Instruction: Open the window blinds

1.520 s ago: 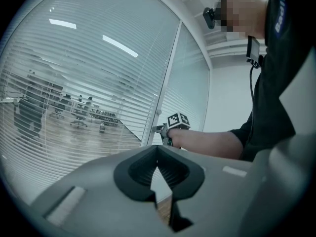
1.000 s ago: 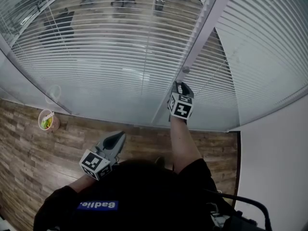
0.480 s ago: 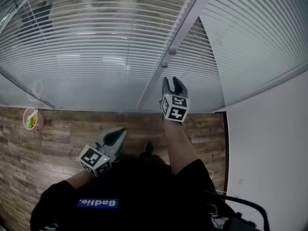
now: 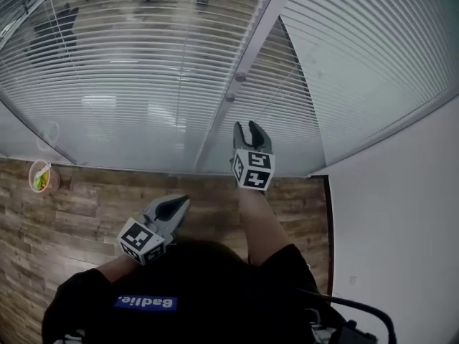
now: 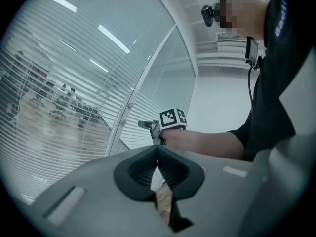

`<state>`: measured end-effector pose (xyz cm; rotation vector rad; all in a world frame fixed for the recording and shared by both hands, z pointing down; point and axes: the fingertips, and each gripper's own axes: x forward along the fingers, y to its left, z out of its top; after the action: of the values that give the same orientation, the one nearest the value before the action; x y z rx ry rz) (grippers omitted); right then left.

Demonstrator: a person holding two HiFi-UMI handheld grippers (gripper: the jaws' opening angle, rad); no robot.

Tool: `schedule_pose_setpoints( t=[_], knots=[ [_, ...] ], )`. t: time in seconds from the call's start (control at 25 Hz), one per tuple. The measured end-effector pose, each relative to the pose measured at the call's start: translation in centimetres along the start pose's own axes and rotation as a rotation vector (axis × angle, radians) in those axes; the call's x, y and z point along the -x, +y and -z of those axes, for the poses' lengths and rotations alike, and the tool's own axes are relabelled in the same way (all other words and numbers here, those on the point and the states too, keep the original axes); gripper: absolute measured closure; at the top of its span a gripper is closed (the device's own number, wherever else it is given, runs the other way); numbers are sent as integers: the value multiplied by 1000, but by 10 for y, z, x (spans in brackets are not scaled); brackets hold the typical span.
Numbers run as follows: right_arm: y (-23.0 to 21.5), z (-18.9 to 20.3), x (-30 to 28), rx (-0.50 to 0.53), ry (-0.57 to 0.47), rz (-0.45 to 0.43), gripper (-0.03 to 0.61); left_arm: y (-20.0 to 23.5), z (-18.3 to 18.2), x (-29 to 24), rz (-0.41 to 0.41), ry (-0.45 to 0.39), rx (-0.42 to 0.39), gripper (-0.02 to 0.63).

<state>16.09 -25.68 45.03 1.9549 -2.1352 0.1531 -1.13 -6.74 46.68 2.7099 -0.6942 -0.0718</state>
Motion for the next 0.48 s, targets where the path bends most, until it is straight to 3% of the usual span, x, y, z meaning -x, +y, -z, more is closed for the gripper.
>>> schedule_pose_setpoints(
  t=[0.2, 0.48],
  knots=[
    [4, 5, 8, -10, -21, -76, 426, -16, 2, -7, -64, -14, -41, 614],
    [-14, 22, 60, -34, -46, -189, 426, -78, 23, -24, -135, 21, -95, 614]
  ],
)
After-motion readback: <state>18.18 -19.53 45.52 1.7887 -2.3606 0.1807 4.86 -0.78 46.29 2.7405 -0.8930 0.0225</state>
